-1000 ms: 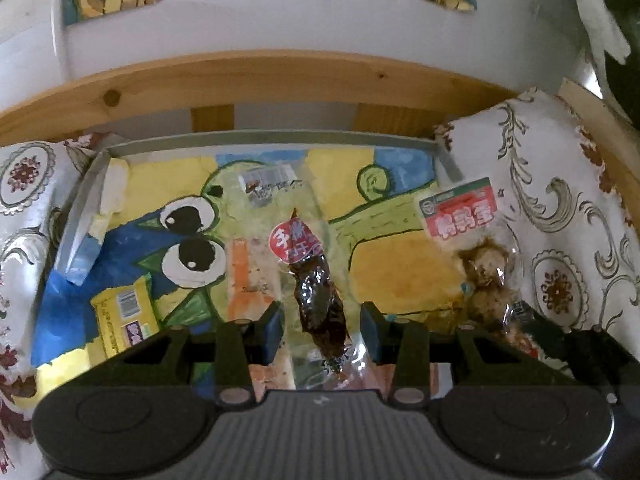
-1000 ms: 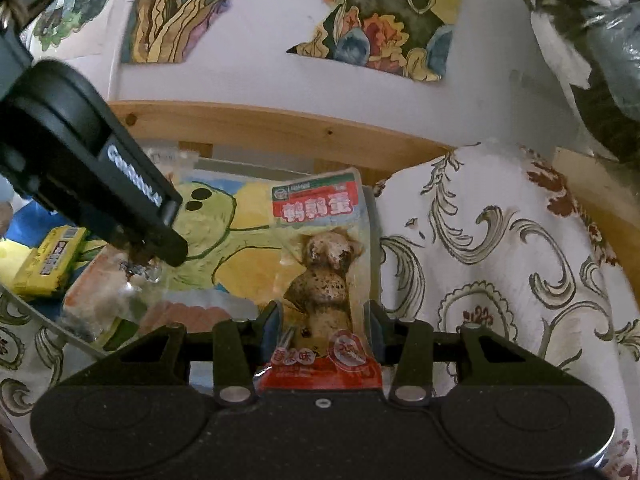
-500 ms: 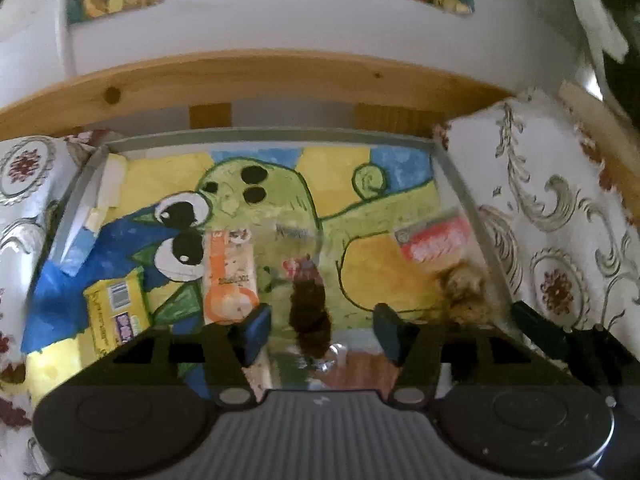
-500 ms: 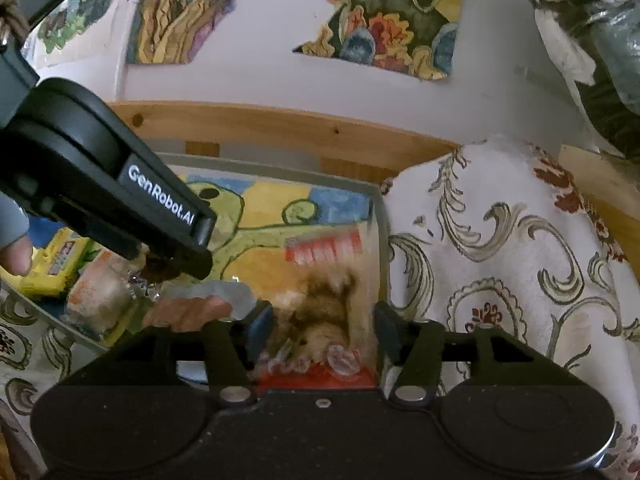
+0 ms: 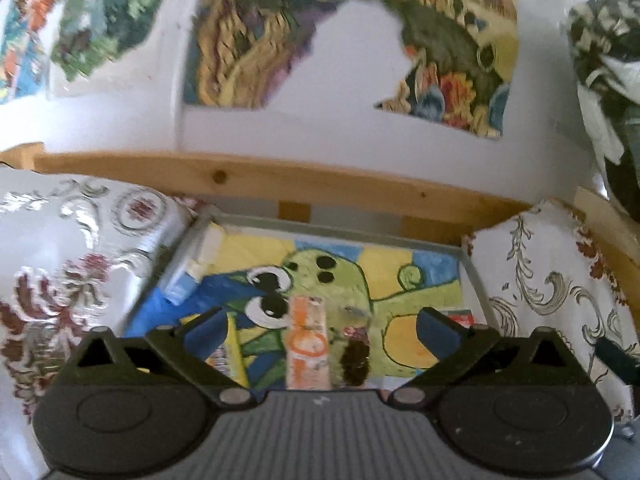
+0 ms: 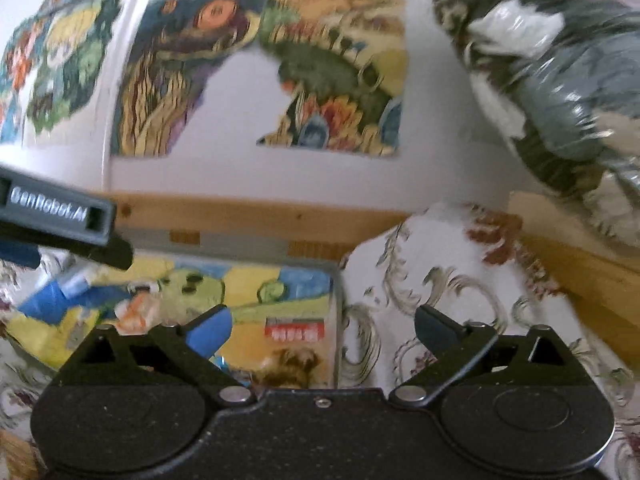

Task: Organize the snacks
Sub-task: 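Carry both packs over the grey tray and open both tools, then lift both tools away from the tray back over the remaining snacks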

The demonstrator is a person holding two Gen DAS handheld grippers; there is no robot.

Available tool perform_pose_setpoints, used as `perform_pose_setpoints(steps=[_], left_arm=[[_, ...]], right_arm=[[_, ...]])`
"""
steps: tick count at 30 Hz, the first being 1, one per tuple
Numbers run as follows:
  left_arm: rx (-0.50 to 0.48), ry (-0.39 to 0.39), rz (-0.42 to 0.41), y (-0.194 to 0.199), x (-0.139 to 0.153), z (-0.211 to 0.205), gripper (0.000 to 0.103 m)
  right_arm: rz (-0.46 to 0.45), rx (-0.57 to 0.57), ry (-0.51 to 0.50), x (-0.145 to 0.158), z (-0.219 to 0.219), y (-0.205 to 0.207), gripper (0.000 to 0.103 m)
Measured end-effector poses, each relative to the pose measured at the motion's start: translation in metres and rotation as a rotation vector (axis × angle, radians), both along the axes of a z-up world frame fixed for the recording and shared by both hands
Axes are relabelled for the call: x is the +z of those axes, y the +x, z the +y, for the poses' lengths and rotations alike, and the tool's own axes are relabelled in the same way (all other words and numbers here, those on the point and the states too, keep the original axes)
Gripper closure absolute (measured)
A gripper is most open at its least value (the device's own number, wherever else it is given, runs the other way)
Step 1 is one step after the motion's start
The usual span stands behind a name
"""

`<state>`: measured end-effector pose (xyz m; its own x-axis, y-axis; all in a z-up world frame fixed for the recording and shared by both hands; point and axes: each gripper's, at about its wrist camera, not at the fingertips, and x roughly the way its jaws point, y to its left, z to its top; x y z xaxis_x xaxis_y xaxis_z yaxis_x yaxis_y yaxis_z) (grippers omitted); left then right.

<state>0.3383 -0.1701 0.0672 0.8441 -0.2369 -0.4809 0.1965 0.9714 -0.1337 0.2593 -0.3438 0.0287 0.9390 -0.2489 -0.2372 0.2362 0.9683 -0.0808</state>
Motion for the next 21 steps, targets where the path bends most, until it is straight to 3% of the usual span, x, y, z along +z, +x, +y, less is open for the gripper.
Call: perform_pose_setpoints(steps=[10,21], left_arm=[[0.072,-0.030,-0.046,-0.059,0.007,0.043,0.000],[0.141,-0.069,-0.072,-0.128,0.001,0.096,0.000]], right_arm=[[-0.106,0.056,-0.027,0.025,0.020,-0.060,0.001],[-0.140,0.129,0.011,0.029,0.055,-0.121,0.001]])
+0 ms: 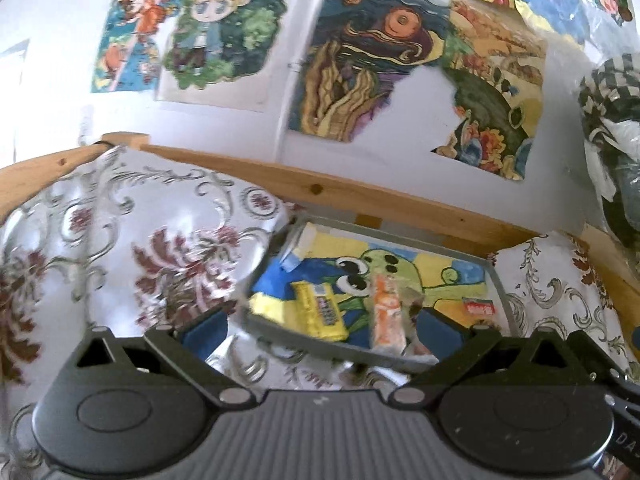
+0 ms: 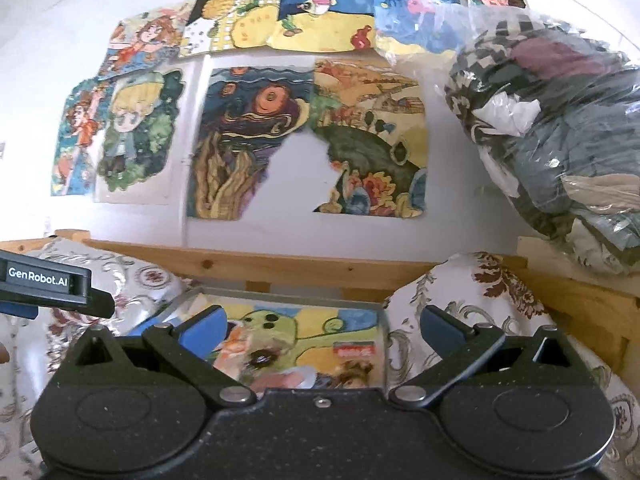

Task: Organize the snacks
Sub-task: 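Lift both tools away from the tray back over the remaining snacks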

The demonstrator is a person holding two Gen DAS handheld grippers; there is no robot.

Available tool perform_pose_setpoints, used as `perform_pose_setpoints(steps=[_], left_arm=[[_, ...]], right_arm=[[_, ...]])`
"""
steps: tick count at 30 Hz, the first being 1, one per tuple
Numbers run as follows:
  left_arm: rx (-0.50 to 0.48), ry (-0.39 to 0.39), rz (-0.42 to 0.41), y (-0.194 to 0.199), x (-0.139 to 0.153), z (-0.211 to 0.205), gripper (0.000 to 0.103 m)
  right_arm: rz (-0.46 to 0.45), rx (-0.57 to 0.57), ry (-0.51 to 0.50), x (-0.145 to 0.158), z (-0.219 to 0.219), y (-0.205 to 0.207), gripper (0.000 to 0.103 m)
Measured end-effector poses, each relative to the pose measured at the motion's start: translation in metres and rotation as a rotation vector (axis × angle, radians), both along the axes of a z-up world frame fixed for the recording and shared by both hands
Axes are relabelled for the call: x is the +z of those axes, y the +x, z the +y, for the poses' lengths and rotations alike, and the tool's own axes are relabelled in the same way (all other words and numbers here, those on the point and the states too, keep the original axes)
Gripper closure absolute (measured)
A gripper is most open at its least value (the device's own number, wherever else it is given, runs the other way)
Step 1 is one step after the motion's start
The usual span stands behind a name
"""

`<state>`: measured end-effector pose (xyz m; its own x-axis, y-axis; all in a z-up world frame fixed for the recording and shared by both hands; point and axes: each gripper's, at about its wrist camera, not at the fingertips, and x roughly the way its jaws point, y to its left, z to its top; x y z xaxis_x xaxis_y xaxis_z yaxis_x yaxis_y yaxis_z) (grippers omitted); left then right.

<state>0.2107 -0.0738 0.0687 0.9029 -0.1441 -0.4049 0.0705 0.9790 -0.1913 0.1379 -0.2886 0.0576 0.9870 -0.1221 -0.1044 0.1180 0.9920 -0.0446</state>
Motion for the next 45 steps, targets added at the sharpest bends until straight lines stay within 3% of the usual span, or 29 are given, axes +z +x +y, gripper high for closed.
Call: perform_pose_setpoints(steps=[8,20,28,45], left_arm=[[0.020,0.003,-0.004,-0.042,-0.010,0.024,0.000],[0.026,0.025,0.068,-0.091,-0.041,0.061,0.000],[0.015,0.080,0.095,-0.117,-0.059,0.074,0.000],[0.039,0.062,0.187,-0.136,-0.064,0.084,0.000]], right_arm=[[0.032,0.030,-0.031,-0.003,0.023,-0.038,0.001],[0.099,0.058,-0.036,-0.012,0.050,-0.086,0.001],[0.187,0.067,-0.021,-0.022,0.063,-0.102,0.001],[0.380,0.087,-0.008,-0.039,0.079,-0.109,0.001]])
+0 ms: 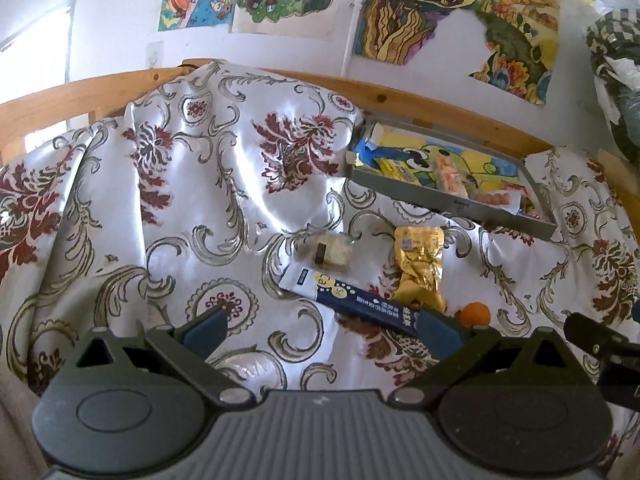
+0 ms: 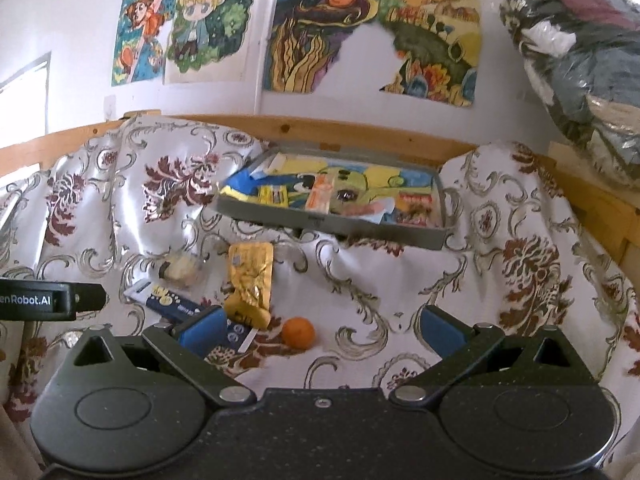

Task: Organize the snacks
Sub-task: 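Lift both tools away from the tray back over the remaining snacks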

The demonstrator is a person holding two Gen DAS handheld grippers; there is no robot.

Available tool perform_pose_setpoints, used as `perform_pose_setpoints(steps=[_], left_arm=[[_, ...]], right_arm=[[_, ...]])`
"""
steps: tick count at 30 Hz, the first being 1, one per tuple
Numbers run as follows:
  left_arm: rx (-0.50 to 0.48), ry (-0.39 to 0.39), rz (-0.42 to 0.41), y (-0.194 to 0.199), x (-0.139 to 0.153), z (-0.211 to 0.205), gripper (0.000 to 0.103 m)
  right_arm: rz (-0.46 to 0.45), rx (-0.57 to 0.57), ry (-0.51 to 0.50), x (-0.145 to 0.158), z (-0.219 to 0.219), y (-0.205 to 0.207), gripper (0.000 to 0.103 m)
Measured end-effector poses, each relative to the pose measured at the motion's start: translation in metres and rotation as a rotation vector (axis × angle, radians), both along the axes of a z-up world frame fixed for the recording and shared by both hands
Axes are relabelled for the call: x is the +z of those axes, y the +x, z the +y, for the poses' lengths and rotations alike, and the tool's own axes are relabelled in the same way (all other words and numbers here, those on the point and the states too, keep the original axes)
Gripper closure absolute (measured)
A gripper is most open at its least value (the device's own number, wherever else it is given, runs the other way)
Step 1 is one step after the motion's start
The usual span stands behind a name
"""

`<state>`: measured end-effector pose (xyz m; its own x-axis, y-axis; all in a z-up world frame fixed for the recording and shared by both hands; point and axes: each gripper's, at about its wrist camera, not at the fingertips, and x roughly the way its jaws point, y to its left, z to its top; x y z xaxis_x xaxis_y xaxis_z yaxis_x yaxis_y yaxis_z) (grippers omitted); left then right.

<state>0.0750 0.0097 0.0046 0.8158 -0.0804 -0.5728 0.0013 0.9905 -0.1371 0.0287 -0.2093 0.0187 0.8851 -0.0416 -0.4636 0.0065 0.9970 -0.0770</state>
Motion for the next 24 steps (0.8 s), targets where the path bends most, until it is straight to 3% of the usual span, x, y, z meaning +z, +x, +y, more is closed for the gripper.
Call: perform_pose_setpoints(steps=[10,15,24], left_arm=[[-0.011,0.024,0.064,-0.001,0.000,-0.005,0.000],[-0.051,0.062,0.108,0.004,0.006,-0.006,0.000],[-0.110,0.082,0.209,0.039,0.001,0.000,0.000]], right_arm=[[0.047,-0.005,0.022,0.001,0.005,0.003,0.001],[0.077,0.037,-0.023,0.001,0.016,0.008,0.001],[0.149,0.061,-0.030,-0.008,0.016,0.024,0.001]])
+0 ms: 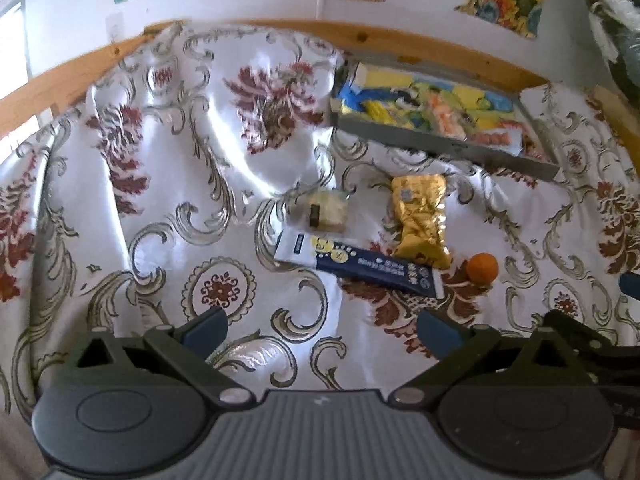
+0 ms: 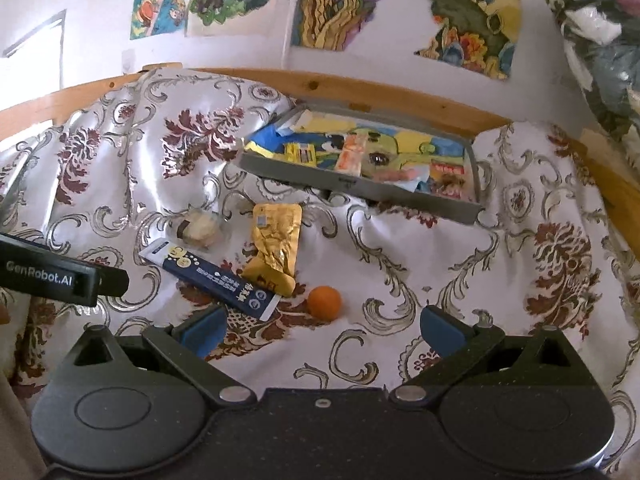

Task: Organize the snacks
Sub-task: 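Lift both tools away from the tray back over the remaining snacks, then lower the left tool onto the blue Ca stick pack while the right tool approaches the orange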

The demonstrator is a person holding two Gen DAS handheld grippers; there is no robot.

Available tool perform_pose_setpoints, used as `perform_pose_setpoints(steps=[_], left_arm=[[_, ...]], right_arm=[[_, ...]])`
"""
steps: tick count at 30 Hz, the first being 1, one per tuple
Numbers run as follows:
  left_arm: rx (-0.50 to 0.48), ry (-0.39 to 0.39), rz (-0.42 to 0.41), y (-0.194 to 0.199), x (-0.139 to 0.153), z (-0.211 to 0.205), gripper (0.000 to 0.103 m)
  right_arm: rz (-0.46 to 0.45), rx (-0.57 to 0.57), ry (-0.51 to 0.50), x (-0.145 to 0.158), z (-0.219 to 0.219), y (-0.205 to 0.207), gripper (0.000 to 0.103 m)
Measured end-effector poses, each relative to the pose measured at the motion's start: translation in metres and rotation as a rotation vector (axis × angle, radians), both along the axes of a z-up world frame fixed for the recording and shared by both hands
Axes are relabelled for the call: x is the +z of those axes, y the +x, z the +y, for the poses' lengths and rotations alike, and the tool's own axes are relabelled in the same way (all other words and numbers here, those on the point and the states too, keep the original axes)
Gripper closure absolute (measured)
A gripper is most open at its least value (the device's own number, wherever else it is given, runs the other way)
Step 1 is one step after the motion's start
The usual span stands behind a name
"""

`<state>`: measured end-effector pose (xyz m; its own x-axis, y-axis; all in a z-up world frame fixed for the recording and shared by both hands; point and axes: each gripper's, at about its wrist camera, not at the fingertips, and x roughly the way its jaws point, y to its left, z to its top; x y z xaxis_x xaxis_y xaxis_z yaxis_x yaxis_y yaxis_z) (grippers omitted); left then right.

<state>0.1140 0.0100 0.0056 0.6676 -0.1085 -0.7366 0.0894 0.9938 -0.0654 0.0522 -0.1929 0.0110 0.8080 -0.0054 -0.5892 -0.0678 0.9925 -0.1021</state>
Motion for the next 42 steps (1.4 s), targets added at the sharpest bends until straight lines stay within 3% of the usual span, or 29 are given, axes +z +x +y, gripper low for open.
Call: perform_pose_setpoints(steps=[9,19,30,35,42], left_arm=[[-0.030,0.022,0.066,0.039,-0.020,0.001,0.000],[-0.191,0.005,0.129,0.071,-0.039,-0.014,0.000],[-0.085,-0.085,0.216,0.093,-0.058,-0.006,0.000],[-0.043,-0.126,0.229,0.100,-0.063,-0.006,0.000],[-0.010,-0.179,0.215,0.106,-0.067,-0.011,0.000]], right_arm=[[0.050,0.030,0.017,-0.011,-0.012,0.028,0.001],[0.031,0.143,-0.072,-0.026,-0.014,0.060,0.001],[0.087,0.147,-0.107,-0.051,-0.017,0.098,0.005],[0.140,0.145,-0.049,-0.061,-0.018,0.107,0.007],[0.168,0.162,-0.075,-0.072,-0.007,0.112,0.007]])
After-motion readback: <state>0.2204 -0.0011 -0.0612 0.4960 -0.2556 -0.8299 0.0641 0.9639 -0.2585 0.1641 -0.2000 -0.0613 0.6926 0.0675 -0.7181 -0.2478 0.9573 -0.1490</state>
